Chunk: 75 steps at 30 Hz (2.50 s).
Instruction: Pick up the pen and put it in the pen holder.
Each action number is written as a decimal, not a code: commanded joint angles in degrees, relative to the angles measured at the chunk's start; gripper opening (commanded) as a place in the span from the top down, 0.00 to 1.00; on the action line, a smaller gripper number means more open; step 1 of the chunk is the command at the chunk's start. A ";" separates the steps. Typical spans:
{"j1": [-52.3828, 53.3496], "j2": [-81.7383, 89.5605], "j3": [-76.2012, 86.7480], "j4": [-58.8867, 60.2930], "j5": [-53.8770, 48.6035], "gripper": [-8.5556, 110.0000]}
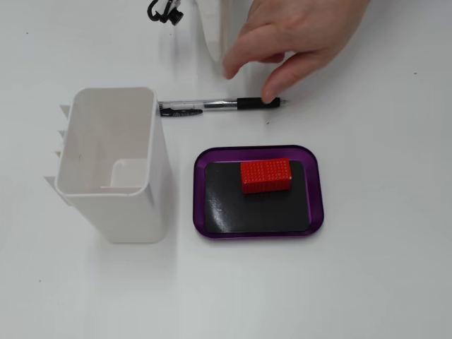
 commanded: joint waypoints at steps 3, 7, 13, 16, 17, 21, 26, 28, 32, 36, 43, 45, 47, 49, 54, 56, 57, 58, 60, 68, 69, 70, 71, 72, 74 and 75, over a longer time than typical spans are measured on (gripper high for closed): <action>-0.26 5.80 0.35 -0.70 -0.18 0.93; -0.26 5.80 0.35 -0.70 -0.18 0.93; -0.26 5.80 0.35 -0.70 -0.18 0.93; -0.26 5.80 0.35 -0.70 -0.18 0.93; -0.26 5.80 0.35 -0.70 -0.18 0.93; -0.26 5.80 0.35 -0.70 -0.18 0.93; -0.26 5.80 0.35 -0.70 -0.18 0.93; -0.26 5.80 0.35 -0.70 -0.18 0.93; -0.26 5.80 0.35 -0.70 -0.18 0.93; -0.26 5.80 0.35 -0.70 -0.18 0.93; -0.26 5.80 0.35 -0.70 -0.18 0.93; -0.26 5.80 0.35 -0.70 -0.18 0.93; -0.26 5.80 0.35 -0.70 -0.18 0.93; -0.26 5.80 0.35 -0.70 -0.18 0.93; -0.26 5.80 0.35 -0.70 -0.18 0.93; -0.26 5.80 0.35 -0.70 -0.18 0.93; -0.26 5.80 0.35 -0.70 -0.18 0.93; -0.26 5.80 0.35 -0.70 -0.18 0.93; -0.26 5.80 0.35 -0.70 -0.18 0.93; -0.26 5.80 0.35 -0.70 -0.18 0.93; -0.26 5.80 0.35 -0.70 -0.18 0.93; -0.26 5.80 0.35 -0.70 -0.18 0.93; -0.26 5.80 0.35 -0.70 -0.18 0.93; -0.26 5.80 0.35 -0.70 -0.18 0.93; -0.35 5.80 0.53 -0.70 -0.26 0.93; -0.44 5.80 0.62 -0.70 -0.18 0.93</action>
